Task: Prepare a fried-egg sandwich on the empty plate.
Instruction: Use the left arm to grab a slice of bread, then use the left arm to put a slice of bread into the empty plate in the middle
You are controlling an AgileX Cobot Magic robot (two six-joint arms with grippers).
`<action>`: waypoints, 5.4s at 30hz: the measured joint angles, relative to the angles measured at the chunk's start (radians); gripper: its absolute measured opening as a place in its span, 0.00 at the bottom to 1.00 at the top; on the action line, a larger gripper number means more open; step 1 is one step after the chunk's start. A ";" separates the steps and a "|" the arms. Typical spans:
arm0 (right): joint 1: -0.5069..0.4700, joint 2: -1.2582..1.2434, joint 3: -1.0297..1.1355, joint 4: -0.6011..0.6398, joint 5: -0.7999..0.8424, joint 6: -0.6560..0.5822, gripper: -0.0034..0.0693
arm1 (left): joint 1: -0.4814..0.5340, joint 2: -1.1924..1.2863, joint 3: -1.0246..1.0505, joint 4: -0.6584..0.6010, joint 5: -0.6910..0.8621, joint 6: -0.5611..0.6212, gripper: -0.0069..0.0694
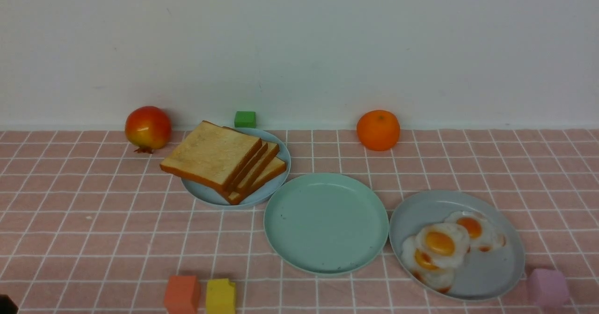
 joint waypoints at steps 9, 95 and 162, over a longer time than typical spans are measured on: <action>0.000 0.000 -0.003 0.012 -0.326 0.246 0.38 | 0.000 0.000 0.000 -0.056 -0.241 -0.167 0.41; 0.402 1.000 -0.785 0.713 0.714 -0.422 0.57 | 0.288 2.126 -1.401 -1.333 0.694 1.016 0.67; 0.402 0.997 -0.839 0.460 0.799 -0.228 0.57 | -0.140 2.047 -1.416 -1.176 0.655 0.835 0.26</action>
